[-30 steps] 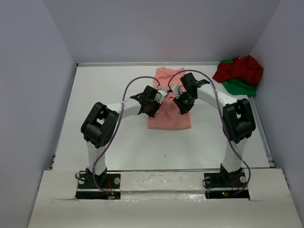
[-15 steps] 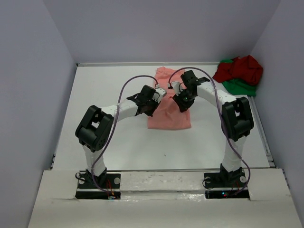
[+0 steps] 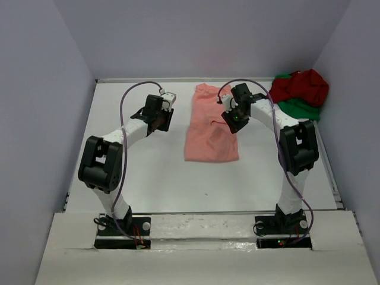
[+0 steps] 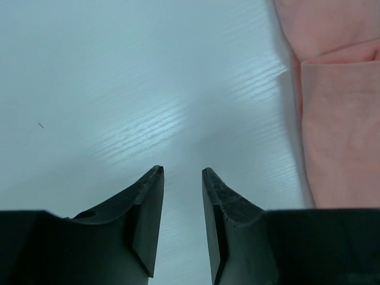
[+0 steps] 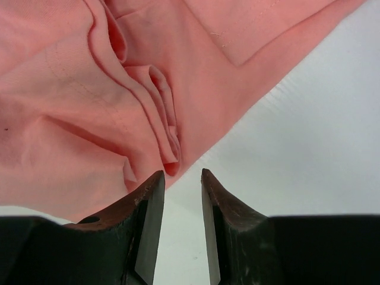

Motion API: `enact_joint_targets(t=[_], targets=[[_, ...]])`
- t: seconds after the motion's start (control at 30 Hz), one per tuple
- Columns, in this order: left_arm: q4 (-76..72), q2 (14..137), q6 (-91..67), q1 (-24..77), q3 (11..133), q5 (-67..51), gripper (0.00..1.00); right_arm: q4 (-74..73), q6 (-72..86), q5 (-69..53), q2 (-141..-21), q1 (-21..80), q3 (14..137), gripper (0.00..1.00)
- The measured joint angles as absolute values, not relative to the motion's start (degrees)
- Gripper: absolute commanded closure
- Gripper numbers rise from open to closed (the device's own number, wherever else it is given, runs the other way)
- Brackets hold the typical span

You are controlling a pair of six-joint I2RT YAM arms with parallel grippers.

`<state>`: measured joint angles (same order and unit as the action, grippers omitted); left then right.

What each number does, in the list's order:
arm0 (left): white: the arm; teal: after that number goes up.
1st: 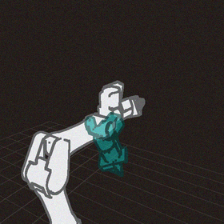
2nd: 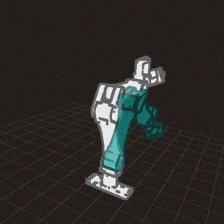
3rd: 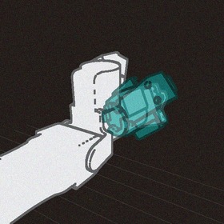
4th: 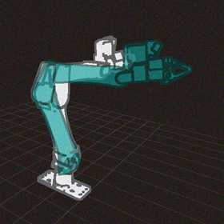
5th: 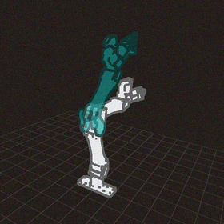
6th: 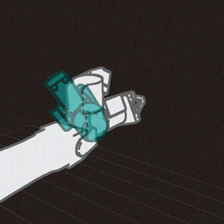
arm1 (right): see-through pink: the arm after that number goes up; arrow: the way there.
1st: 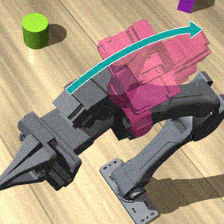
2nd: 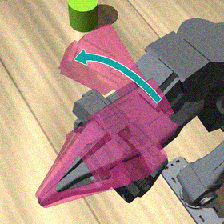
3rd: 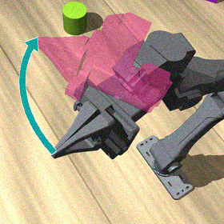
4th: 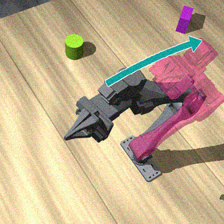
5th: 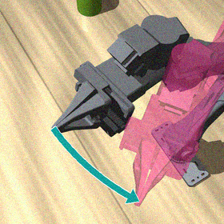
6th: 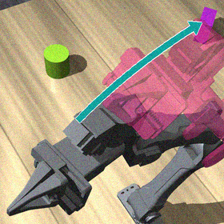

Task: Fold and stack the t-shirts
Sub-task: Fold the folded rectangular tshirt in 1/3 of the way, then grab one side of the 2/3 rectangular tshirt with both arms

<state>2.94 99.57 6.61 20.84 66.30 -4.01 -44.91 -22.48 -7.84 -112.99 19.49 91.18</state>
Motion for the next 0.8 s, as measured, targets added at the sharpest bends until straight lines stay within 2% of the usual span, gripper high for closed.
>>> enact_joint_targets(t=[0.07,0.1,0.17,0.5,0.8], targets=[[2.85,98.74,6.59,19.7,65.58,-4.08,0.49,-44.93,-22.26,-7.86,-113.67,19.46,91.24,0.64],[2.83,98.43,6.59,19.18,65.47,-4.05,0.37,-44.93,-22.24,-7.86,-113.86,19.46,91.24,0.64],[2.79,98.08,6.52,18.2,65.36,-4.1,0.3,-44.99,-22.24,-7.92,-114.89,19.46,91.24,0.64],[1.98,93.67,6.61,11.35,63.46,-4.19,0.22,-45.58,-22.24,-9.23,-115.81,19.46,90.91,0.64],[1.08,91.42,6.57,7.88,61.32,-5.63,0.2,-46.06,-22.28,-11.05,-117.91,19.46,90.43,0.6]])
